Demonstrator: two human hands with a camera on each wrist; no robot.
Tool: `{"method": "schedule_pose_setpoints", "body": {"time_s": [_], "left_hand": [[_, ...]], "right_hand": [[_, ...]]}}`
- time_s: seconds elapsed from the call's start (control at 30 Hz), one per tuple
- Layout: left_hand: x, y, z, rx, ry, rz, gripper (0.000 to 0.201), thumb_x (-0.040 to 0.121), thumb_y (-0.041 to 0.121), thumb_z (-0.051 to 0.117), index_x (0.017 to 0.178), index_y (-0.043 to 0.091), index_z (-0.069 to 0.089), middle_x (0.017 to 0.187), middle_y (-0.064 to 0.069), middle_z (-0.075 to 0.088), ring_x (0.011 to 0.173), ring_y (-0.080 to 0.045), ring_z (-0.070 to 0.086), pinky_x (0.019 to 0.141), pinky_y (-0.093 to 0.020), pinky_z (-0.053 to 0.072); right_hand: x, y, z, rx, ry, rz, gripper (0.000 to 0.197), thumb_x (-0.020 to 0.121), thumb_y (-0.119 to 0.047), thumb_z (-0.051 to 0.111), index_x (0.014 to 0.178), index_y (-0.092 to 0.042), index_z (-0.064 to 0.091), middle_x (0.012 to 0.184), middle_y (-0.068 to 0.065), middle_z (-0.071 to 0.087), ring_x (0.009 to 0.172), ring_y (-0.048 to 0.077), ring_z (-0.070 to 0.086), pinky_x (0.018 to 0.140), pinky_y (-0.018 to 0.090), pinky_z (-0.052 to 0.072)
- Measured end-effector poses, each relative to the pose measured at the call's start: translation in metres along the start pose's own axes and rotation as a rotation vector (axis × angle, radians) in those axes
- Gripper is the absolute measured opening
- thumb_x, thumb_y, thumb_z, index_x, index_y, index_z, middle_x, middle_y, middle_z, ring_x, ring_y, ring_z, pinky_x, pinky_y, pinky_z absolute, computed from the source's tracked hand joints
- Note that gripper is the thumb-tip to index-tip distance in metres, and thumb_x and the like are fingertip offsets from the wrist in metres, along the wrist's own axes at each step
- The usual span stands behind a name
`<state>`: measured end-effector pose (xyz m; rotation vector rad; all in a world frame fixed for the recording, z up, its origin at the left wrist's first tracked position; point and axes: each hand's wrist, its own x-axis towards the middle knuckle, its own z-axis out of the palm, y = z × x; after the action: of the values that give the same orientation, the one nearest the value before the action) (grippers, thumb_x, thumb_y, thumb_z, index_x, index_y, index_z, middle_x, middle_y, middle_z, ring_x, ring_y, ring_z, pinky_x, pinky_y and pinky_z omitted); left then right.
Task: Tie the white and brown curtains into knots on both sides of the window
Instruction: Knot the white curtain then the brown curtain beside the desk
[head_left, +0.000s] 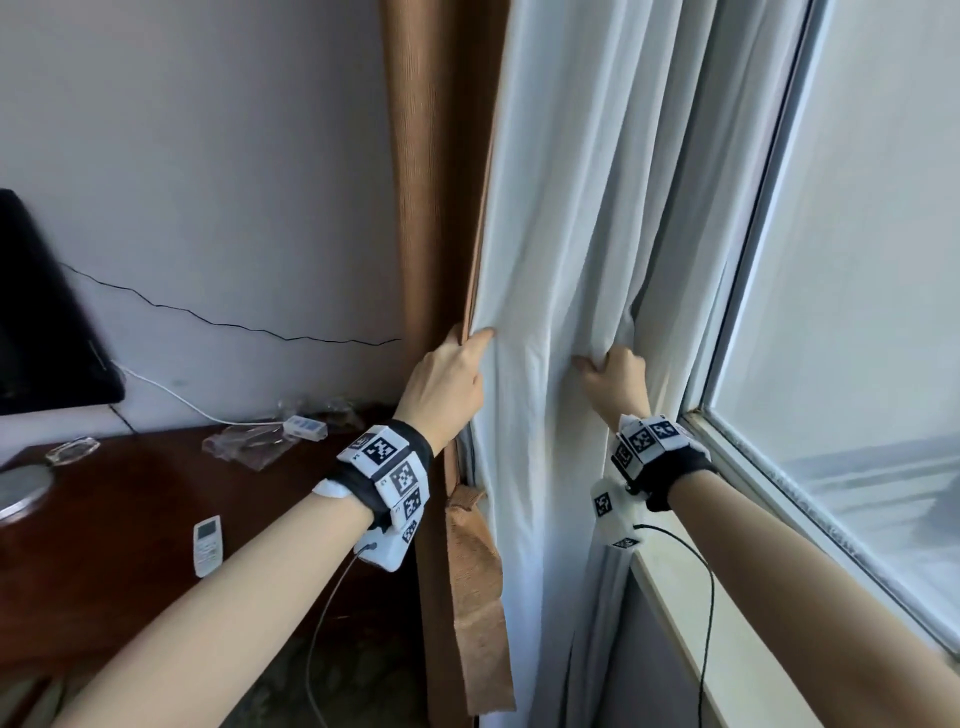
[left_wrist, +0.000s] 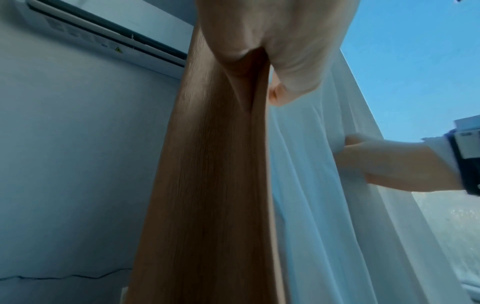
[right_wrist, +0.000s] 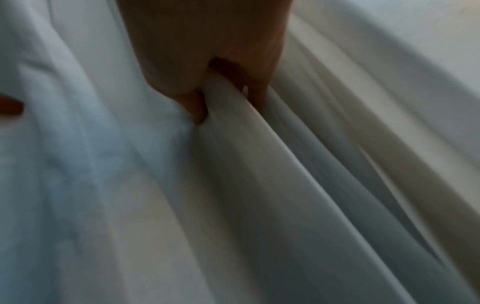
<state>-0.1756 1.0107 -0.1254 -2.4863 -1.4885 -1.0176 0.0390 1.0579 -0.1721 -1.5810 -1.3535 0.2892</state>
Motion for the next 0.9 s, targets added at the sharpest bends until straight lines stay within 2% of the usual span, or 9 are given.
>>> {"method": "schedule_pose_setpoints", "body": {"time_s": [0.1,0.3,0.4,0.5,0.6,0.67,0.77,0.83,0.9], "left_hand": [[0.004,-0.005,0.0,0.034,0.003,-0.024,0.059,0.086,-0.006,0.038,0.141,0.014,0.045,0.11,-0.027,0.055,0.088,-0.047,0.059,0.077,-0.05,0.051],[0.019,0.001,0.013,0.03,-0.004,-0.091,0.053,0.086,-0.003,0.037,0.136,0.012,0.05,0.109,-0.026,0.053,0.09,-0.048,0.059,0.079,-0.05,0.051],[0.024,0.016,0.023,-0.047,-0.051,-0.127,0.033,0.085,-0.001,0.038,0.11,0.0,0.059,0.096,-0.028,0.055,0.092,-0.047,0.058,0.079,-0.05,0.051],[0.026,0.034,0.034,-0.194,-0.115,-0.136,0.018,0.085,0.011,0.045,0.08,0.004,0.061,0.088,-0.022,0.06,0.087,-0.041,0.059,0.075,-0.041,0.052],[0.019,0.047,0.037,-0.334,-0.085,-0.09,0.042,0.093,0.035,0.044,0.057,0.015,0.054,0.065,-0.007,0.061,0.071,-0.027,0.062,0.061,-0.029,0.044],[0.014,0.053,0.033,-0.33,-0.047,-0.053,0.05,0.092,0.047,0.047,0.059,0.011,0.058,0.058,-0.003,0.06,0.062,-0.019,0.061,0.058,-0.03,0.047],[0.021,0.048,0.033,-0.256,-0.04,-0.136,0.036,0.086,0.042,0.062,0.075,0.008,0.067,0.079,-0.011,0.07,0.077,-0.026,0.065,0.069,-0.032,0.053],[0.03,0.038,0.034,-0.221,-0.059,-0.181,0.031,0.089,0.028,0.058,0.091,0.0,0.068,0.094,-0.021,0.069,0.093,-0.038,0.064,0.079,-0.04,0.054],[0.034,0.027,0.033,-0.179,-0.07,-0.178,0.031,0.092,0.024,0.054,0.099,-0.004,0.066,0.1,-0.026,0.066,0.099,-0.043,0.06,0.084,-0.042,0.052]], "right_hand": [[-0.015,-0.001,-0.015,-0.088,-0.024,-0.082,0.02,0.091,-0.011,0.054,0.103,0.005,0.059,0.089,0.023,0.066,0.09,0.041,0.06,0.067,0.027,0.039],[-0.059,-0.001,-0.021,-0.26,0.001,-0.277,0.03,0.087,-0.004,0.049,0.116,0.004,0.046,0.074,0.027,0.06,0.07,0.05,0.056,0.055,0.036,0.033],[-0.081,-0.016,-0.016,-0.481,-0.041,-0.365,0.038,0.085,-0.003,0.051,0.121,0.008,0.045,0.059,0.019,0.055,0.057,0.043,0.059,0.049,0.032,0.028],[-0.091,-0.037,-0.003,-0.693,-0.002,-0.39,0.066,0.064,0.004,0.068,0.127,0.013,0.049,0.05,0.009,0.057,0.037,0.029,0.055,0.041,0.023,0.024],[-0.086,-0.042,0.008,-0.748,0.017,-0.426,0.057,0.074,-0.001,0.065,0.129,0.007,0.05,0.078,0.015,0.067,0.054,0.031,0.063,0.043,0.031,0.037],[-0.079,-0.04,0.011,-0.67,-0.043,-0.443,0.044,0.084,-0.003,0.055,0.128,0.004,0.048,0.095,0.019,0.067,0.072,0.036,0.067,0.055,0.036,0.047],[-0.079,-0.034,0.014,-0.673,-0.064,-0.54,0.05,0.072,-0.001,0.07,0.119,0.007,0.058,0.087,0.019,0.07,0.061,0.031,0.066,0.047,0.027,0.041],[-0.077,-0.027,0.016,-0.509,-0.137,-0.57,0.064,0.081,-0.007,0.064,0.14,0.003,0.04,0.081,0.013,0.067,0.06,0.03,0.062,0.051,0.025,0.035],[-0.068,-0.018,0.009,-0.327,-0.398,-0.471,0.06,0.094,-0.022,0.05,0.149,-0.011,0.028,0.094,0.005,0.066,0.085,0.028,0.062,0.069,0.031,0.045]]}}
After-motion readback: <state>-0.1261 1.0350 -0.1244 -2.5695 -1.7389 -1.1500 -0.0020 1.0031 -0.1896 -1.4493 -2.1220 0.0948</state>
